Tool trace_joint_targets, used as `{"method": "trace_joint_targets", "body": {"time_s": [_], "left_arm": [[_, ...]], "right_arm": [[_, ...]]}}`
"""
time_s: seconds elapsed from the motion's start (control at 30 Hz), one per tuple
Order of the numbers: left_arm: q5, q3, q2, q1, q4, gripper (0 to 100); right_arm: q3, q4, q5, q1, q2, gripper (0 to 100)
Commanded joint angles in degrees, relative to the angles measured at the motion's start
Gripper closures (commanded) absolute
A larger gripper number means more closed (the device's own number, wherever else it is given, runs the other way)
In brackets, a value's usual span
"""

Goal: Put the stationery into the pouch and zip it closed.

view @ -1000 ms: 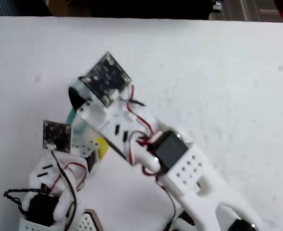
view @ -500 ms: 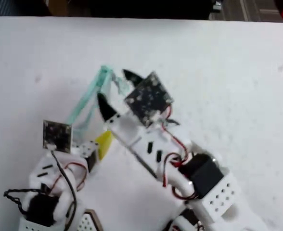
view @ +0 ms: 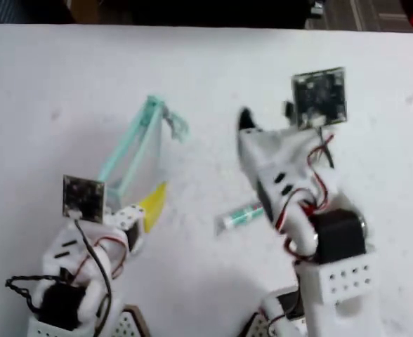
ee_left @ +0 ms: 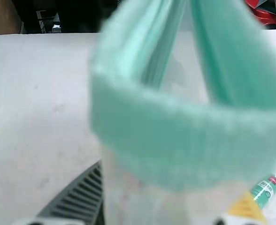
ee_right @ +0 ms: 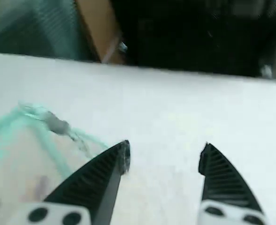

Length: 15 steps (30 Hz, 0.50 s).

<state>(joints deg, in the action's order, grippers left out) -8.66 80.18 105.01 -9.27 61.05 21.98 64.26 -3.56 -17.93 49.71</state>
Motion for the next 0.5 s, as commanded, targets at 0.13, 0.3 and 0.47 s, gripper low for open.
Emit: {"method": "trace_joint_targets", "body": {"time_s": [0.13, 0.3, 0.47], "left_arm": [[-0.97, -1.14, -0.31, -0.75, 0.97, 73], [-0.97, -1.14, -0.31, -0.75, 0.97, 73], [-0.97, -1.05, -0.31, -0.84, 0.97, 73]], "right_arm": [[7.65, 7.78, -5.63, 2.77, -10.68, 77.3], [11.08, 7.52, -10.2, 7.43, -21.14, 77.4], [10.9, 7.52, -10.2, 9.01, -31.34, 77.6]]}}
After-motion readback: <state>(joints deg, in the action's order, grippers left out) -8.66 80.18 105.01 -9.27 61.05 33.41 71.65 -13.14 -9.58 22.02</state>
